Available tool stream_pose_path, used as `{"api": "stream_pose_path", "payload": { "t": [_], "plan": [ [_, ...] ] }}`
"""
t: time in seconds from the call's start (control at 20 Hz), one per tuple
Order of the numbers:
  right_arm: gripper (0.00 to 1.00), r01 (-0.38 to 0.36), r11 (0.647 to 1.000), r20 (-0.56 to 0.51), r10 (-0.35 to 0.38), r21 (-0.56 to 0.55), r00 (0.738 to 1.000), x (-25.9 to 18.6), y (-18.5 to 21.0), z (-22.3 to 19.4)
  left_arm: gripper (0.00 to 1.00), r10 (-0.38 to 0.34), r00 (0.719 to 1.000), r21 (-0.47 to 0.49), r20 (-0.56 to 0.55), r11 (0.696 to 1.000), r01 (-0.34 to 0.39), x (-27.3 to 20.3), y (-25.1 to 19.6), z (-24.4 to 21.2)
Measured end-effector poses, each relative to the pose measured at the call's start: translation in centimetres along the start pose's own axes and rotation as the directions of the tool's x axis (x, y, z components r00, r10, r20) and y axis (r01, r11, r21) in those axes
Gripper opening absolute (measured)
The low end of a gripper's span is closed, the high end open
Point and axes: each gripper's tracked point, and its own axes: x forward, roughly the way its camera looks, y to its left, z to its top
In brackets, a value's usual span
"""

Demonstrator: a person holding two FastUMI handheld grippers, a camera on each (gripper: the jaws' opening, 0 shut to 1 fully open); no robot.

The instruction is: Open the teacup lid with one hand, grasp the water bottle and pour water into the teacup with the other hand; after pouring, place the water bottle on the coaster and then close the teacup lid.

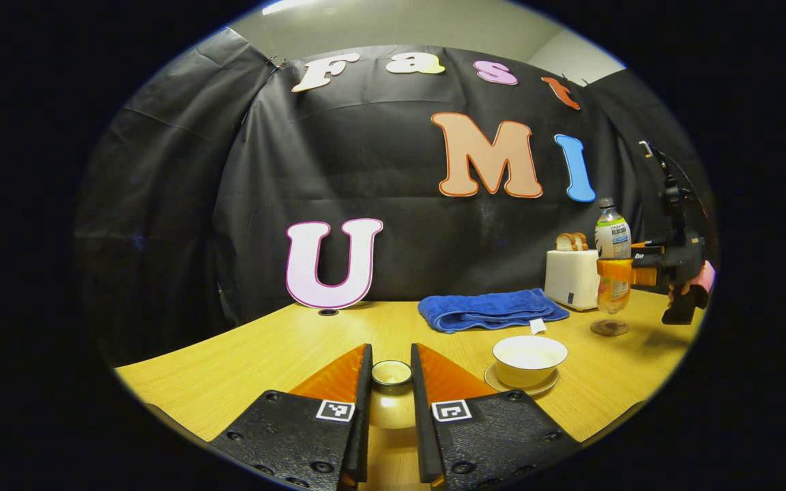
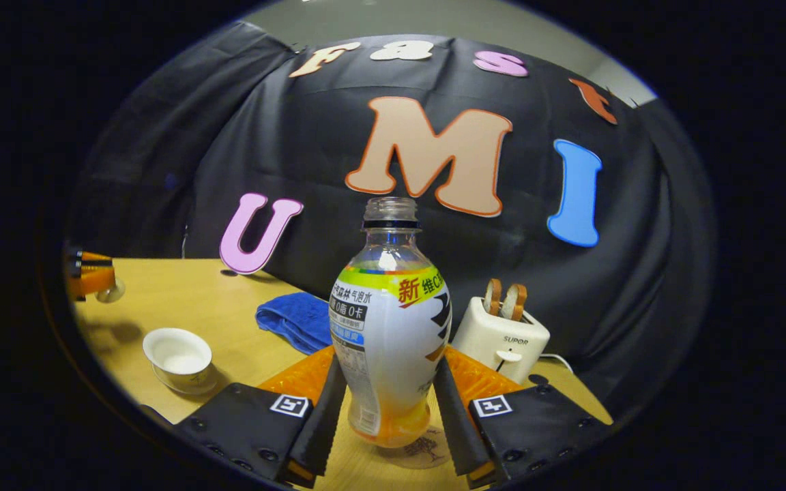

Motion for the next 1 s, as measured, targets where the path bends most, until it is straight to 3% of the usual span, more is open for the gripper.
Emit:
{"api": "stream_pose_path", "payload": {
  "t": [0.05, 0.35, 0.8, 1.0],
  "plan": [
    [0.73, 0.009, 0.999, -0.009, -0.009, 0.032, 1.0, 0.2, -1.0, -0.4, 0.27, 0.0, 1.0, 0.0, 0.0, 1.0, 0.0, 0.0, 0.0, 0.0],
    [0.72, 0.021, 0.987, -0.079, -0.008, 0.159, 0.997, 1.7, -3.9, -4.3, 0.27, 0.0, 1.0, 0.0, 0.0, 1.0, 0.0, 0.0, 0.0, 0.0],
    [0.72, 0.043, 0.976, -0.102, -0.021, 0.213, 0.995, 1.8, -4.5, -6.0, 0.26, 0.0, 1.0, 0.0, 0.0, 1.0, 0.0, 0.0, -0.1, 0.0],
    [0.77, 0.046, 0.972, -0.088, -0.027, 0.229, 0.996, 1.5, -4.9, -5.9, 0.27, 0.0, 1.0, -0.001, 0.001, 1.0, 0.0, 0.0, 0.0, 0.0]
  ]
}}
